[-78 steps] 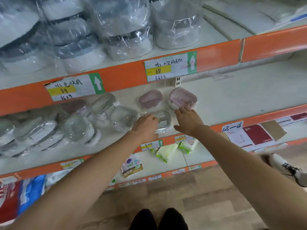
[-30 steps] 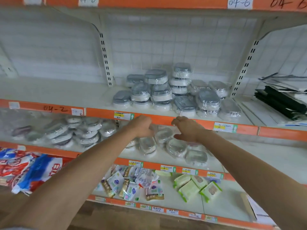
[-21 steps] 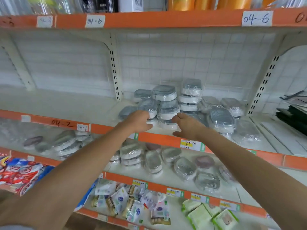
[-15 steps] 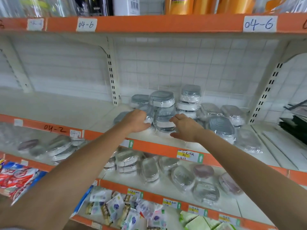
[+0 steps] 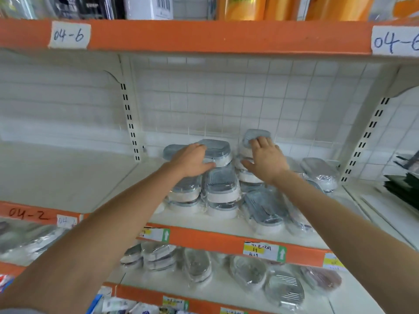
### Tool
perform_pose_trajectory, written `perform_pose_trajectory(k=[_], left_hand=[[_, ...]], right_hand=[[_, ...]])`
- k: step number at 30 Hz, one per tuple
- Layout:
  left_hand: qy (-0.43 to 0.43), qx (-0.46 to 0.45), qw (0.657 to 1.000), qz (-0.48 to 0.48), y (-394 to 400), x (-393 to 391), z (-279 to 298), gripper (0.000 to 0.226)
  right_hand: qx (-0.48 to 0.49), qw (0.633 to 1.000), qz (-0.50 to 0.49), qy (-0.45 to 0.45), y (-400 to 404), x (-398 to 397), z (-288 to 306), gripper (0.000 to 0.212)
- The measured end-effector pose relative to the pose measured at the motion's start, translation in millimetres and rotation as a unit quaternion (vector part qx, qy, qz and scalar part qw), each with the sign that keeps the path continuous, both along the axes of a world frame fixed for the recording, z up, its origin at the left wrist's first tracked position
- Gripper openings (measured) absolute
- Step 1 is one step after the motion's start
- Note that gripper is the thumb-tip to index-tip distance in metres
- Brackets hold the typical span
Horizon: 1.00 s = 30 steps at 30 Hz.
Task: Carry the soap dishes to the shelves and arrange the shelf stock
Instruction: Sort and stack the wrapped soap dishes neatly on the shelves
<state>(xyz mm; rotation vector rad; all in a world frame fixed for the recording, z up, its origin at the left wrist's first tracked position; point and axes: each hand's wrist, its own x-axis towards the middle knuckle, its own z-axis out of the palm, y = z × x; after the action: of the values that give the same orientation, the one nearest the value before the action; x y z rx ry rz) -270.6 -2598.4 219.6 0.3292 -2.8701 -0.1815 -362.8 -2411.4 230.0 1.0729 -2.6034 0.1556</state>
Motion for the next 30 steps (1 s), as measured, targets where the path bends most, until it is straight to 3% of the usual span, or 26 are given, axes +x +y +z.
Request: perform_pose_trajectory(k=[5,9,14,19,22,30], left_hand=[[-0.031,0.003,0.998,-0.059,-35,-47,5,0.059],[-0.048,-0.005,0.992,-0.115,-52,-78,11,0.083],[-0.097,-0.037,0.974,-0.203,-63,-105,16,0.096],[-0.158,-0.056,0.958,-0.232,-73,-121,14,0.108],[-0.179,-0.064,0.952,-0.241,-80,-124,12,0.128],[-0.198,-0.031,0.946,-0.254,-104,-127,0,0.131]], right_hand=[[0.011,0.998,-0.067,0.005,-14,-26,12,0.061],[0.014,0.991,-0.130,0.003,-23,-40,16,0.071],[0.019,0.964,-0.255,-0.075,-38,-53,18,0.100],[0.002,0.927,-0.339,-0.161,-56,-67,21,0.116],[-0.024,0.915,-0.360,-0.182,-66,-72,22,0.118],[-0.026,0.900,-0.392,-0.190,-85,-81,8,0.116]])
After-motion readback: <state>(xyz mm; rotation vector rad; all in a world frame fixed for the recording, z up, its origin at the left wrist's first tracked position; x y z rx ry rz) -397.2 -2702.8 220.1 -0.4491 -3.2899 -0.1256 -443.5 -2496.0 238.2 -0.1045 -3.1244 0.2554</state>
